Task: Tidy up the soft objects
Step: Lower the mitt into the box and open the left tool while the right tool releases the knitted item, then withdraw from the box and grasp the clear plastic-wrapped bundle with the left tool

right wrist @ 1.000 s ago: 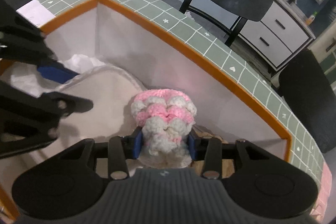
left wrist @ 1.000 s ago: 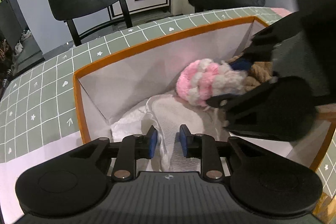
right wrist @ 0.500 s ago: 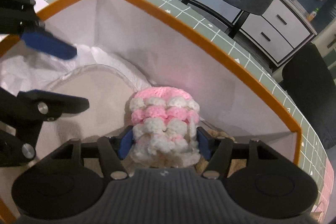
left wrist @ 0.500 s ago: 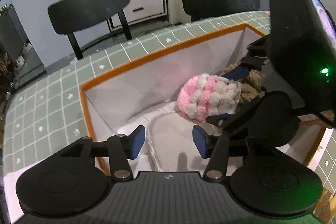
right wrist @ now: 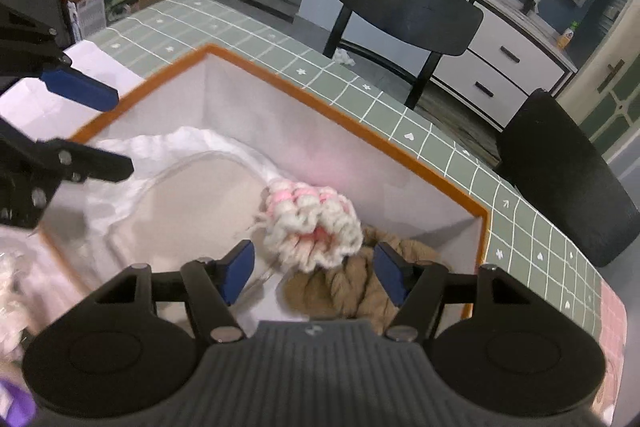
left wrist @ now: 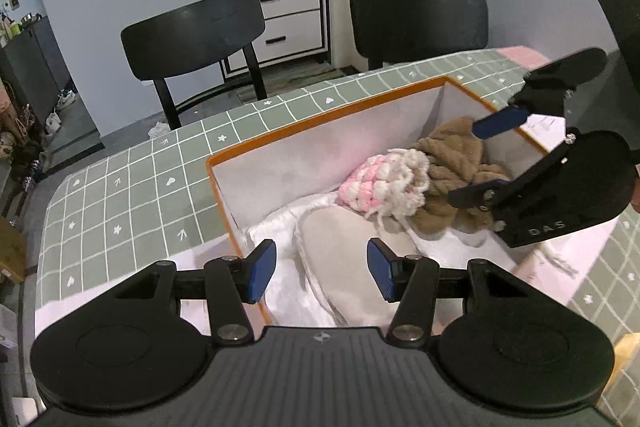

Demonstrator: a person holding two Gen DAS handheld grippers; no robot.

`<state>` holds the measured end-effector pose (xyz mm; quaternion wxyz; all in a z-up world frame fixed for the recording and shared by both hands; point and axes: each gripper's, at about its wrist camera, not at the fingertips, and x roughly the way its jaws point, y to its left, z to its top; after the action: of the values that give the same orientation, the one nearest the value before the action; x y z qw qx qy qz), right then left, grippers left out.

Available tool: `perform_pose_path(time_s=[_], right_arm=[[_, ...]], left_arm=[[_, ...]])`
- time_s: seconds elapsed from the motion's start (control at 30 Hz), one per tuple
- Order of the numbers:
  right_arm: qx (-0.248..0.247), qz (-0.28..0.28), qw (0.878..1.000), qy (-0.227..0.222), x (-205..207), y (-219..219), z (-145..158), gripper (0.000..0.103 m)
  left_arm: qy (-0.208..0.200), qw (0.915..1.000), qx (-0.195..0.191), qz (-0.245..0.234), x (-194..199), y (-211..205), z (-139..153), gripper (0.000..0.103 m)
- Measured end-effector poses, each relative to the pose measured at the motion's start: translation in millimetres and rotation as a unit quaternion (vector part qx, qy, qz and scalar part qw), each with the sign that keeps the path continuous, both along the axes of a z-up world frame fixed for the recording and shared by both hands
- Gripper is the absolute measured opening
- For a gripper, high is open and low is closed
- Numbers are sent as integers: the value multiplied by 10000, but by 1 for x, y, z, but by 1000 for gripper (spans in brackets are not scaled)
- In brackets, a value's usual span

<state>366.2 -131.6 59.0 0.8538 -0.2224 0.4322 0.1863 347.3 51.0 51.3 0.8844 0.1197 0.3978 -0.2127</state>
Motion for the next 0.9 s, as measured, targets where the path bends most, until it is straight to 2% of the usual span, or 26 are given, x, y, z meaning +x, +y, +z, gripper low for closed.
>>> perform_pose_path(time_s=[0.23,0.47,0.63,0.9], right_arm=[[97,138,9998,-76,-52,-11,17,66],[315,370,9987,-153,-113,-21,30,66],[432,483,9979,-69,-163,-34,26,66],[659,278,9969,334,-238,-74,-7,67]], left_arm=[[-150,9999,40,45,-40,16,15,62],[-250,9995,210,-50,-86,37,12,62],[-266,9988,397,-99,-126,64,-7,64],[75,9980,611,-104,-191,99,-56,64]])
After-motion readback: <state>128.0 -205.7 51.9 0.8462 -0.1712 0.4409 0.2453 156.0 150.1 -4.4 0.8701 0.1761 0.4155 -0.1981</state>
